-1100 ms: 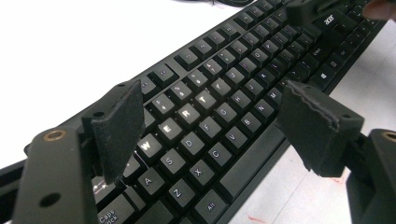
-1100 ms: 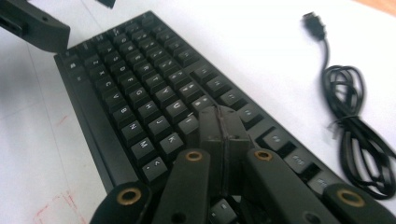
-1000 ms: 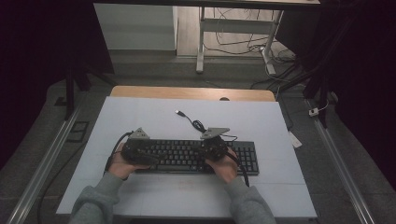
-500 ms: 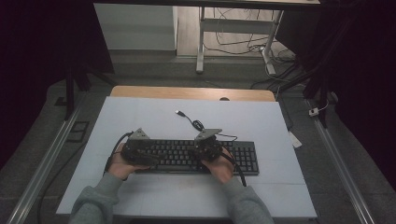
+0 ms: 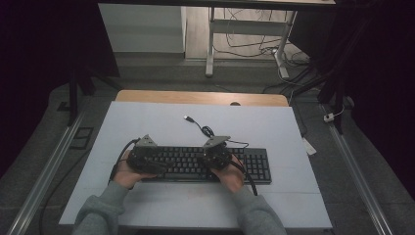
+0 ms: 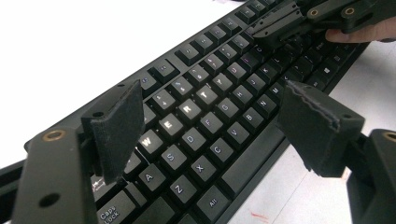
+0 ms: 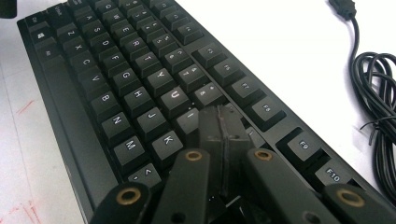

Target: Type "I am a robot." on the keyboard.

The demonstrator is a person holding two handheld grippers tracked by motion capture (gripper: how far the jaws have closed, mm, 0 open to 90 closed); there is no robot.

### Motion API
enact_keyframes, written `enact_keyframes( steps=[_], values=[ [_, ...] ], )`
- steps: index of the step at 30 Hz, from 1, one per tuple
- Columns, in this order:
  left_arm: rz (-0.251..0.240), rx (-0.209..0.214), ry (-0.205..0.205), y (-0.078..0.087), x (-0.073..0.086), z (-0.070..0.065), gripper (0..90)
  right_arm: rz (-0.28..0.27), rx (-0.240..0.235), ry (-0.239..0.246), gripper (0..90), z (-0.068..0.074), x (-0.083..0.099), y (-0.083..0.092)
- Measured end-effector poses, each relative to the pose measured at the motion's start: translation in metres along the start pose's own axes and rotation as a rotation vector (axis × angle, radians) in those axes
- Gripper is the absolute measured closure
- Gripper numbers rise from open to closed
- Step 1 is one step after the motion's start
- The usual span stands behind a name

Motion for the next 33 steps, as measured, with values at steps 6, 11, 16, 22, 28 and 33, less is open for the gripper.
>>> enact_keyframes(
  steps=[6, 11, 16, 22, 28, 33],
  values=[
    [0.003, 0.001, -0.002, 0.000, 0.000, -0.001, 22.7, 0.006, 0.000, 0.000, 89.5, -0.001, 0.002, -0.001],
    [0.001, -0.001, -0.002, 0.000, 0.000, 0.000, 22.7, -0.006, 0.000, -0.001, 89.5, -0.001, 0.001, 0.000],
    [-0.002, 0.000, -0.003, 0.000, 0.000, 0.000, 22.7, -0.038, -0.005, -0.019, 89.4, -0.002, -0.002, 0.007],
    [-0.004, -0.002, 0.000, 0.001, 0.000, 0.000, 22.7, -0.087, -0.002, -0.037, 89.0, -0.004, -0.004, 0.024],
    [-0.004, -0.004, -0.002, 0.001, 0.000, 0.000, 22.7, -0.111, 0.006, -0.046, 80.6, -0.006, 0.000, 0.039],
    [-0.006, -0.006, 0.000, 0.001, 0.000, 0.001, 22.7, -0.118, 0.026, -0.050, 66.9, -0.010, 0.010, 0.051]
  ],
)
Point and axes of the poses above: each handheld gripper's, and its own axes: y roughly backward along the jaws, x roughly out of its underside, z roughly to its left, the point moved 7 cm from there along -y, roughly forward along the jaws, and after that the axes turned 7 degrees about -x, right-handed, at the moved point
